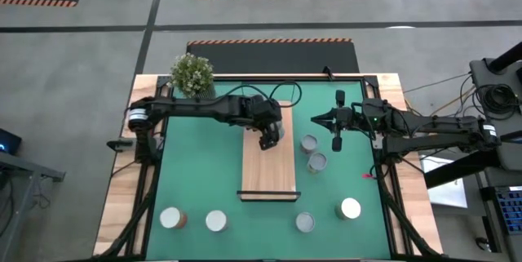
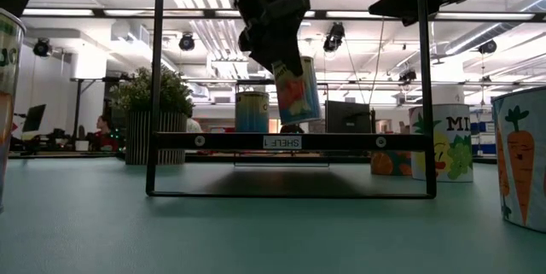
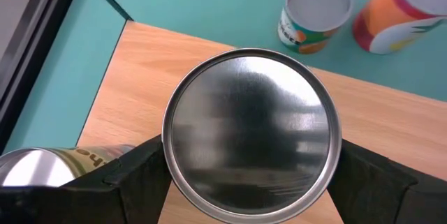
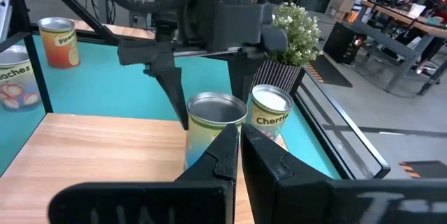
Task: Pick and place cans onto a shelf
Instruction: Put the canned tomatoes on the shelf
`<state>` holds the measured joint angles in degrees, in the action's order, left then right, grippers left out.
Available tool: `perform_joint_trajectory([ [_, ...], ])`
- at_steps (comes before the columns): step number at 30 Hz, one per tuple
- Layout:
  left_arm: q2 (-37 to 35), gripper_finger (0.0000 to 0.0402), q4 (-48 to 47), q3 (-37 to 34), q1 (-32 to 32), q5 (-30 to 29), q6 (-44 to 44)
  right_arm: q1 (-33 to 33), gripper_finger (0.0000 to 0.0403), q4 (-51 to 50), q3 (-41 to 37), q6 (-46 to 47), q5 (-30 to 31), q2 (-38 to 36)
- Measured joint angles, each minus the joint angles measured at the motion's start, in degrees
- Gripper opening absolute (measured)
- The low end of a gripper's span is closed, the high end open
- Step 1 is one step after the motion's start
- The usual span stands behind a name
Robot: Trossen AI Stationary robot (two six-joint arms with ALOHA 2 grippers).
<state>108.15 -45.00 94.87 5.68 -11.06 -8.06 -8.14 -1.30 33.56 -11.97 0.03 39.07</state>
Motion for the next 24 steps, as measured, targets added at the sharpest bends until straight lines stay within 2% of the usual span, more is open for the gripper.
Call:
perform_joint_trajectory([
  [24, 0.5, 0.0307, -0.4, -0.6, 0.0, -0.5, -1.0, 0.0, 0.0009, -0.5, 0.0, 0.0, 0.0, 0.0],
])
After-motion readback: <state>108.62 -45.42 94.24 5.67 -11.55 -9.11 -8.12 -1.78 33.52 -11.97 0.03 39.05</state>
